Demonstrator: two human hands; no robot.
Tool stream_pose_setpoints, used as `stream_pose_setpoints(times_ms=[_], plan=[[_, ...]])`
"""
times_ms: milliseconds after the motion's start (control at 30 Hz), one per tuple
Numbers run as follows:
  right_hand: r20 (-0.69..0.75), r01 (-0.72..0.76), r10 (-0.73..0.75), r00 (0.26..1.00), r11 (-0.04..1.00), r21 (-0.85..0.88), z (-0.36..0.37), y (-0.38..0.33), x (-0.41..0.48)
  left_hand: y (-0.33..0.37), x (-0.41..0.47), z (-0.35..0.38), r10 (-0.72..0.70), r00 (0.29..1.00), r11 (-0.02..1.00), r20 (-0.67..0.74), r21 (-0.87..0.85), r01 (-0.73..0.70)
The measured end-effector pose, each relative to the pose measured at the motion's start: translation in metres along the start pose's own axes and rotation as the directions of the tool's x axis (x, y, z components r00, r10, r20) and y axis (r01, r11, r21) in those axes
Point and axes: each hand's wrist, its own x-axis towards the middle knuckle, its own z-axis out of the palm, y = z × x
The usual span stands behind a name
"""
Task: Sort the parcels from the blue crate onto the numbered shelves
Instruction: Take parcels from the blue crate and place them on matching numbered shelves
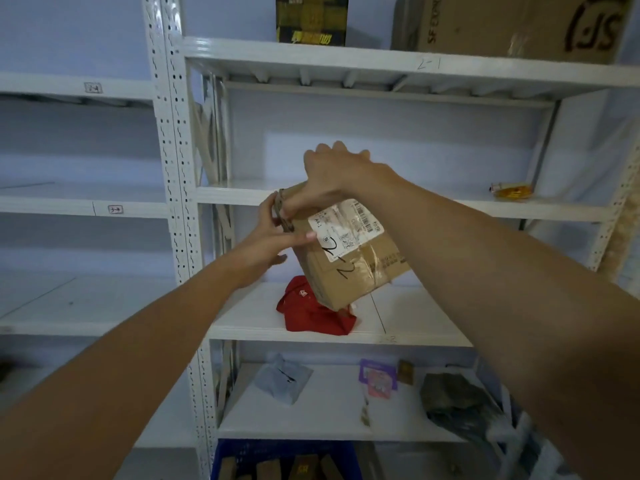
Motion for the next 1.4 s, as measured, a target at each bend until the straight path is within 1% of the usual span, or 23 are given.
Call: stream_pose_setpoints(times_ms=[133, 200, 233, 267, 300, 333, 367, 400, 433, 467, 533, 600, 633, 700, 800, 867, 933, 1000, 1067, 1133, 1267, 1333, 1400], plan=[[-0.037, 0.051, -0.054, 0.998, 0.996, -0.077, -0.014, -0.011, -0.002, -0.002, 0.005, 0.018, 0.083, 0.989, 0.954, -0.119, -0.277, -0.113], [-0.207, 0.037, -0.03, 0.978, 0.999, 0.033, -0.016, -0.005, -0.005, -0.006, 0.007, 0.018, 0.057, 0.987, 0.924, -0.151, -0.366, -0.109], [-0.347, 0.004, 0.037, 0.937, 0.993, 0.117, -0.014, 0.002, -0.008, -0.007, 0.008, 0.016, 0.031, 0.983, 0.909, -0.179, -0.404, -0.103], [-0.481, -0.043, 0.145, 0.865, 0.975, 0.217, -0.01, 0.012, -0.012, -0.009, 0.009, 0.013, 0.01, 0.975, 0.892, -0.221, -0.439, -0.109], [-0.562, -0.095, 0.281, 0.778, 0.937, 0.337, -0.002, 0.022, -0.017, -0.01, 0.01, 0.01, -0.005, 0.963, 0.871, -0.269, -0.474, -0.128], [-0.561, -0.148, 0.425, 0.71, 0.869, 0.472, 0.009, 0.034, -0.023, -0.01, 0.01, 0.007, -0.014, 0.949, 0.846, -0.315, -0.51, -0.156], [-0.477, -0.198, 0.556, 0.681, 0.767, 0.611, 0.021, 0.042, -0.03, -0.009, 0.01, 0.006, -0.027, 0.933, 0.816, -0.358, -0.547, -0.186], [-0.334, -0.237, 0.65, 0.683, 0.629, 0.74, 0.034, 0.049, -0.036, -0.006, 0.009, 0.006, -0.045, 0.916, 0.788, -0.399, -0.577, -0.213], [-0.166, -0.264, 0.69, 0.705, 0.472, 0.841, 0.048, 0.052, -0.04, -0.003, 0.009, 0.007, -0.064, 0.901, 0.764, -0.43, -0.601, -0.233], [-0.008, -0.281, 0.67, 0.743, 0.322, 0.904, 0.061, 0.052, -0.044, -0.001, 0.009, 0.008, -0.076, 0.889, 0.747, -0.452, -0.617, -0.25], [0.22, -0.306, 0.503, 0.836, 0.095, 0.947, 0.079, 0.044, -0.05, 0.003, 0.01, 0.013, -0.082, 0.879, 0.722, -0.469, -0.636, -0.273], [0.302, -0.307, 0.33, 0.894, -0.039, 0.951, 0.087, 0.034, -0.051, 0.004, 0.015, 0.019, -0.071, 0.883, 0.703, -0.463, -0.652, -0.286], [0.301, -0.284, 0.294, 0.907, -0.099, 0.954, 0.088, 0.031, -0.05, 0.003, 0.017, 0.02, -0.06, 0.892, 0.698, -0.449, -0.657, -0.284], [0.265, -0.215, 0.334, 0.904, -0.181, 0.96, 0.084, 0.029, -0.048, 0.0, 0.021, 0.018, -0.043, 0.912, 0.714, -0.409, -0.651, -0.258], [0.182, -0.128, 0.426, 0.886, -0.151, 0.98, 0.075, 0.039, -0.051, -0.003, 0.022, 0.005, -0.017, 0.925, 0.844, -0.38, -0.501, -0.19], [0.133, -0.11, 0.46, 0.878, -0.077, 0.991, 0.071, 0.049, -0.056, -0.001, 0.021, -0.006, 0.071, 0.908, 0.907, -0.413, -0.352, -0.231], [0.087, -0.077, 0.473, 0.877, -0.042, 0.996, 0.069, 0.055, -0.061, 0.007, 0.019, -0.013, 0.195, 0.902, 0.938, -0.386, -0.197, -0.287], [0.045, -0.013, 0.487, 0.872, -0.07, 0.998, 0.069, 0.059, -0.065, 0.015, 0.019, -0.012, 0.29, 0.906, 0.941, -0.309, -0.08, -0.329], [0.023, 0.034, 0.519, 0.854, -0.099, 0.994, 0.071, 0.064, -0.069, 0.02, 0.021, -0.006, 0.29, 0.912, 0.944, -0.29, -0.067, -0.322], [-0.002, 0.047, 0.548, 0.836, -0.067, 0.997, 0.074, 0.068, -0.074, 0.021, 0.023, 0.002, 0.26, 0.921, 0.953, -0.29, -0.078, -0.294], [-0.056, -0.032, 0.558, 0.828, 0.146, 0.989, 0.081, 0.081, -0.089, 0.018, 0.025, 0.022, 0.212, 0.944, 0.97, -0.254, -0.06, -0.234], [-0.063, -0.062, 0.567, 0.821, 0.199, 0.978, 0.081, 0.088, -0.099, 0.017, 0.028, 0.038, 0.197, 0.956, 0.976, -0.217, -0.047, -0.212], [-0.082, -0.092, 0.613, 0.786, 0.248, 0.964, 0.078, 0.095, -0.111, 0.019, 0.032, 0.058, 0.207, 0.963, 0.976, -0.17, -0.026, -0.215]])
